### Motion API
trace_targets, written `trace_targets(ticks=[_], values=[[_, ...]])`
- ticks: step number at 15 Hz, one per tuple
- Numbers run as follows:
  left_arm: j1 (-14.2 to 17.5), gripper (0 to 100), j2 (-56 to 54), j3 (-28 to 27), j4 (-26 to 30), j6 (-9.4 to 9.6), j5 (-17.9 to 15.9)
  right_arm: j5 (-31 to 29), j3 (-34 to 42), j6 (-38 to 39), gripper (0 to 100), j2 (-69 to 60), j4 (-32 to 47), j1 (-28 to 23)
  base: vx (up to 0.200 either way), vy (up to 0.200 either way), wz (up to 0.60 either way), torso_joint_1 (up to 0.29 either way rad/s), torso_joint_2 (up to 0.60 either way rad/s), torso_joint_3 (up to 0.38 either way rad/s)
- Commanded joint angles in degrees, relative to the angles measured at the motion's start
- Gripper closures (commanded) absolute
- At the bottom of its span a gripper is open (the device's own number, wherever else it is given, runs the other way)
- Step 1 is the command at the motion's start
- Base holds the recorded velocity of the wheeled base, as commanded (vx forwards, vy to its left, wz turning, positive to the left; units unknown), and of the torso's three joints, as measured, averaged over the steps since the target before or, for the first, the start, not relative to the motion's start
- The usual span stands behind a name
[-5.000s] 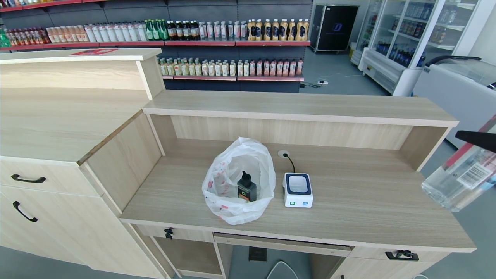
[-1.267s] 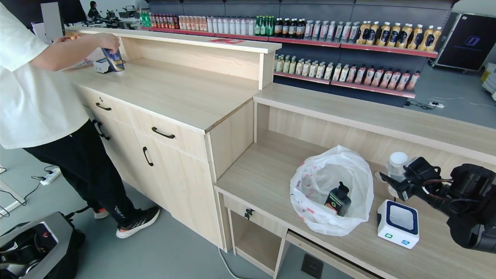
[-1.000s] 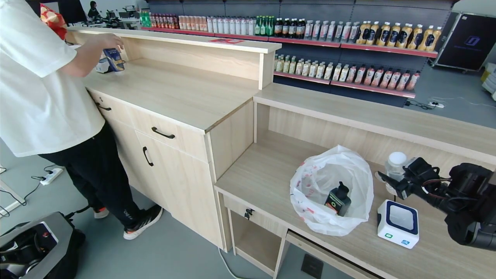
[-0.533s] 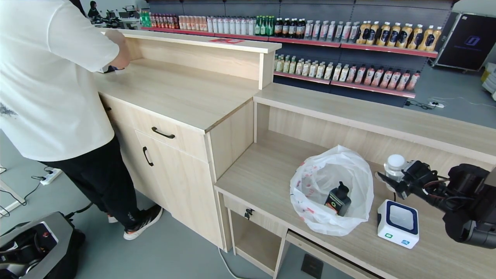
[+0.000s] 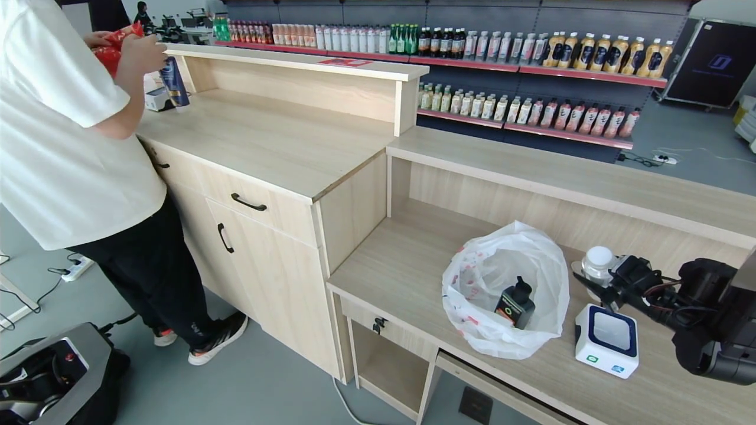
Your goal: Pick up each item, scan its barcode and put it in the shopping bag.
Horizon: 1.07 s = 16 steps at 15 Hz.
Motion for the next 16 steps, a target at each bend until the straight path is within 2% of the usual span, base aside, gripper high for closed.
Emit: trace_targets(ticks=[1, 16], values=[[-0.05, 0, -0.02, 0.0, 0.0, -0.04, 0.02, 0.03, 0.02, -0.23, 100, 0.61, -0.08, -0.07, 0.0, 0.0, 0.0, 0.0, 0.0, 0.0], [0.04, 0, -0.02, 0.0, 0.0, -0.04, 0.02, 0.03, -1.12, -0.75, 100, 2.46, -0.08, -0.34, 0.0, 0.0, 0.0, 0.0, 0.0, 0.0]])
